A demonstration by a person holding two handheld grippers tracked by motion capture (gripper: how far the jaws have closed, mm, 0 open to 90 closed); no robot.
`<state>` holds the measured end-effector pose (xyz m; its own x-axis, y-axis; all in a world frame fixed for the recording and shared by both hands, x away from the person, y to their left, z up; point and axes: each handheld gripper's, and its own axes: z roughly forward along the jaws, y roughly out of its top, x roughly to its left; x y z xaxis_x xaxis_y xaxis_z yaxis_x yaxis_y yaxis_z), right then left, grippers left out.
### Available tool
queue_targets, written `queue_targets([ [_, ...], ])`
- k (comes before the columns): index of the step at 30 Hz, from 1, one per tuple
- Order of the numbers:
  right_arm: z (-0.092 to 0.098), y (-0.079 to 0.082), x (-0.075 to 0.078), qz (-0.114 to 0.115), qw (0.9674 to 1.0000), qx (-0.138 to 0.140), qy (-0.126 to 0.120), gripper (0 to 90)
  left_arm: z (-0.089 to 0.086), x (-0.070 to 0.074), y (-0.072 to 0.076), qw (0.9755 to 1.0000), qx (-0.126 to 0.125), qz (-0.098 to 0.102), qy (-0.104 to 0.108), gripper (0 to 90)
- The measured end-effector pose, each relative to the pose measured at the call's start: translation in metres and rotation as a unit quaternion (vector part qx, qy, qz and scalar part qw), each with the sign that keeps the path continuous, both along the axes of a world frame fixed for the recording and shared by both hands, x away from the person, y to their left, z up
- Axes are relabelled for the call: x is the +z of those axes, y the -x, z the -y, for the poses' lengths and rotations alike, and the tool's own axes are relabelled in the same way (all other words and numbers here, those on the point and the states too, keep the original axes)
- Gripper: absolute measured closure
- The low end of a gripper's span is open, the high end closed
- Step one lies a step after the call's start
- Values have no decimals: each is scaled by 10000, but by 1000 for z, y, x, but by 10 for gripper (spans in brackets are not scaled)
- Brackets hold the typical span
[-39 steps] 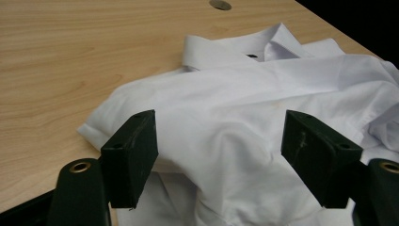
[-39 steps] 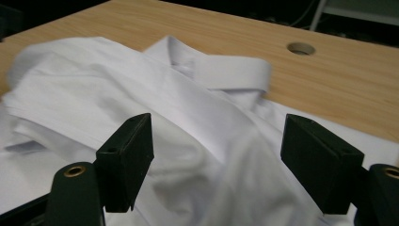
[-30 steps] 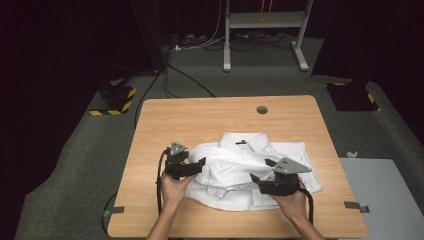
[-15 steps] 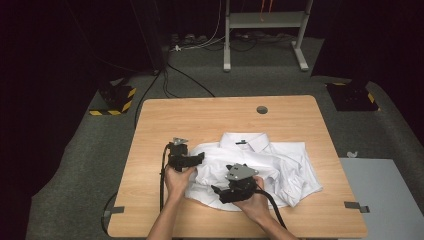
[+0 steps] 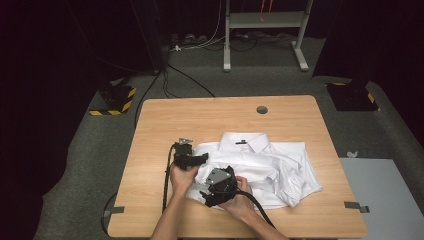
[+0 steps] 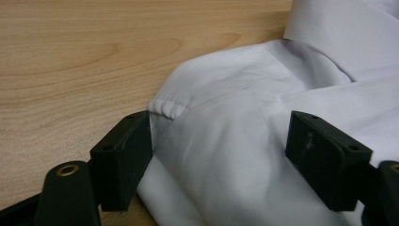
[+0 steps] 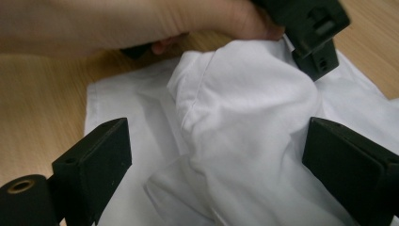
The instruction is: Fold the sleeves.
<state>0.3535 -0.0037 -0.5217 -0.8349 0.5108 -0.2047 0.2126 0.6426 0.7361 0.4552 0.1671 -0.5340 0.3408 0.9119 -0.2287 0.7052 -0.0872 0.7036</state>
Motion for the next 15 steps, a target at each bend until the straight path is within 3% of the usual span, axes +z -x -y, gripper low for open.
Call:
queue_targets([
  [5,-2,-2,-12,93,9990,-15,430,85,13,3,-6,9984,-262,-83,-503,220],
  [9,8,-4,-17,-49,9995,-65,321,98,20,2,-6,9984,-309,-22,-479,227],
  [15,22,-3,-17,-69,9994,-99,322,122,34,1,-4,9985,-375,32,-408,267],
])
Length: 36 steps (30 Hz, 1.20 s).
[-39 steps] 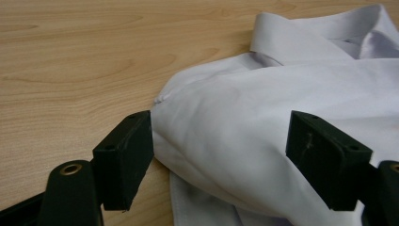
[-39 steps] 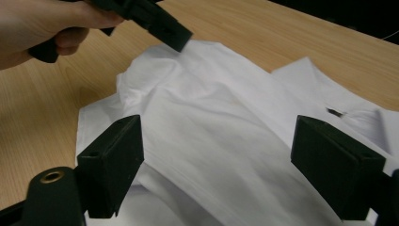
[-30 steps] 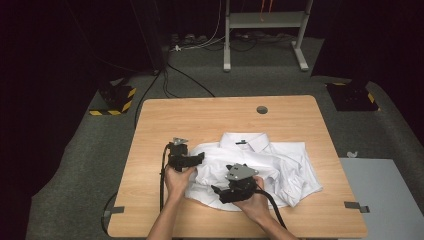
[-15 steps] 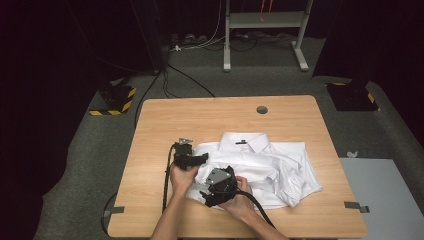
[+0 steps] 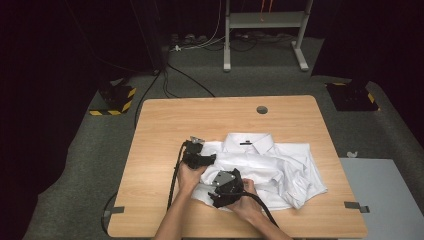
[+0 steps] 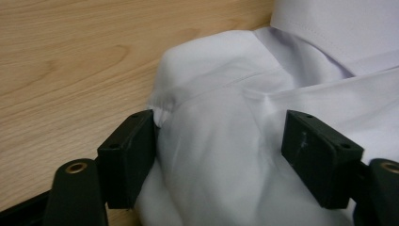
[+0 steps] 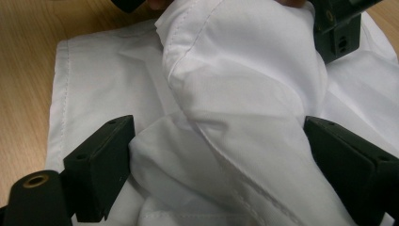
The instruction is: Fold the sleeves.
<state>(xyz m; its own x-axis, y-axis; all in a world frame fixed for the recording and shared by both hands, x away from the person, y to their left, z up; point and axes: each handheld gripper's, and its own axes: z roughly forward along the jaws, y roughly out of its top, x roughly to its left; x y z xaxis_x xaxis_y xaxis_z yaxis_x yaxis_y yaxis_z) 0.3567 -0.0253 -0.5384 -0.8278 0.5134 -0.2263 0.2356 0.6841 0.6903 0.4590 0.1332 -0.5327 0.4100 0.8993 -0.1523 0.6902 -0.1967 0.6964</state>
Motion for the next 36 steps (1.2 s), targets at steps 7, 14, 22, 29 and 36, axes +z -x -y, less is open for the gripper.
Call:
queue_targets([
  [7,23,5,0,-18,9999,-133,-49,154,24,0,5,9998,-149,70,-107,350],
  [14,42,7,0,-87,9995,-272,-141,199,44,1,6,9993,-221,132,-268,446],
  [22,54,5,1,-88,9991,-400,-116,341,52,1,5,9994,-247,147,-209,619],
  [29,59,4,3,-39,9988,-492,-27,530,53,1,3,9994,-349,9,-10,755],
  [36,65,6,2,180,9981,-570,156,732,51,0,0,9981,-514,-151,316,795],
])
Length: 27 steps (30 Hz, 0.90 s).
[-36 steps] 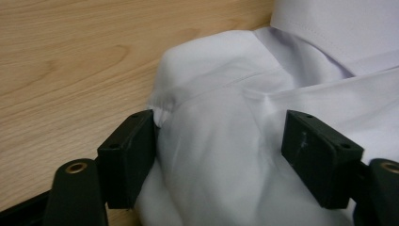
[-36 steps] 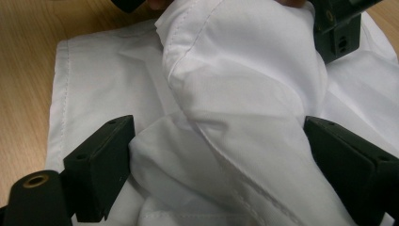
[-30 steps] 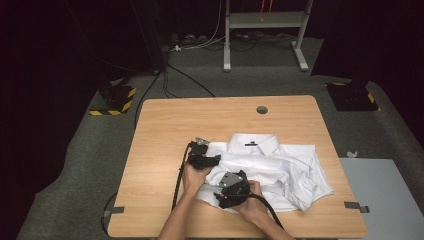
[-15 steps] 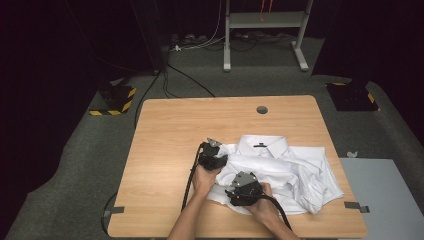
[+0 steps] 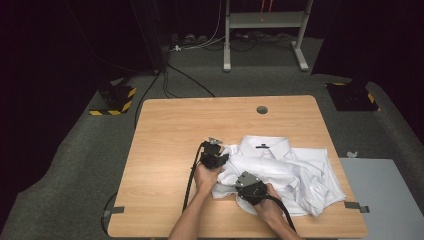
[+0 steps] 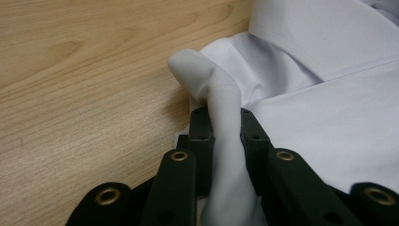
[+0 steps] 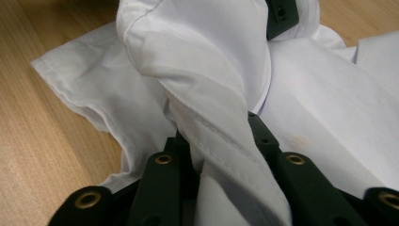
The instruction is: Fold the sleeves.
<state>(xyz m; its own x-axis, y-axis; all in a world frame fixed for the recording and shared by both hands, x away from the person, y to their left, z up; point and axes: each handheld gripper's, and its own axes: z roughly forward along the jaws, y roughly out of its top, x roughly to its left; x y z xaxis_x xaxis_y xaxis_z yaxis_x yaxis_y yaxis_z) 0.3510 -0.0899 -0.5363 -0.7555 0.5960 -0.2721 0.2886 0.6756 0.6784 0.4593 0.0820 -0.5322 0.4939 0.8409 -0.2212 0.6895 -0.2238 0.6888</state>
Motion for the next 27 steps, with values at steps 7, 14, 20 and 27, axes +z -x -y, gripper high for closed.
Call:
queue_targets([
  [7,8,1,6,-22,9999,-39,-117,787,-4,11,3,9992,-136,68,379,804],
  [14,19,8,21,-18,9989,56,-472,794,-4,30,8,9980,-311,180,522,804],
  [20,28,10,34,-54,9966,76,-813,794,-3,47,10,9970,-400,218,630,802],
  [27,33,10,43,-111,9941,77,-1073,795,-3,59,10,9963,-412,174,732,802],
])
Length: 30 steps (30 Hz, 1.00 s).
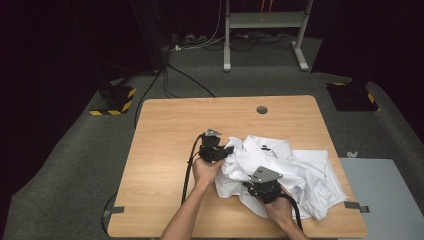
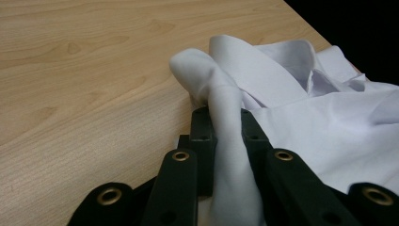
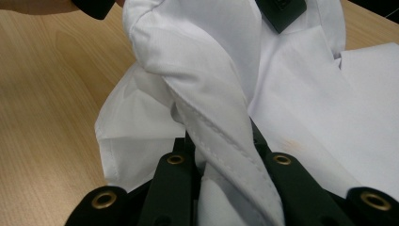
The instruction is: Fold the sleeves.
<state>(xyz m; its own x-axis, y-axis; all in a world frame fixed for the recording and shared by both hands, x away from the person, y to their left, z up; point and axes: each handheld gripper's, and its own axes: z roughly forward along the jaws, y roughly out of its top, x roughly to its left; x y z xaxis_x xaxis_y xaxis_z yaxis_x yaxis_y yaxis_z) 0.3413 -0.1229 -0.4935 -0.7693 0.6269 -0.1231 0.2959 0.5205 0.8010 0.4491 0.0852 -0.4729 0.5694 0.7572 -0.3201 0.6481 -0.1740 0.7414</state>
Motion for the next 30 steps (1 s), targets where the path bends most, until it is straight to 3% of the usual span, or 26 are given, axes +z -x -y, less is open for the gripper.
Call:
queue_targets([
  [11,0,1,21,-52,9989,166,-428,797,-10,29,3,10000,-38,-60,38,802],
  [19,-10,-2,36,-170,9963,356,-763,799,-32,48,6,9999,-92,-8,56,802],
  [24,-24,-5,48,-298,9922,539,-1081,799,-56,65,11,10000,-62,33,69,801],
  [28,-40,-5,63,-351,9867,770,-1386,800,-80,86,19,10000,0,68,48,802],
  [30,-51,-6,72,-381,9819,935,-1601,801,-92,100,24,10000,41,84,-4,802],
])
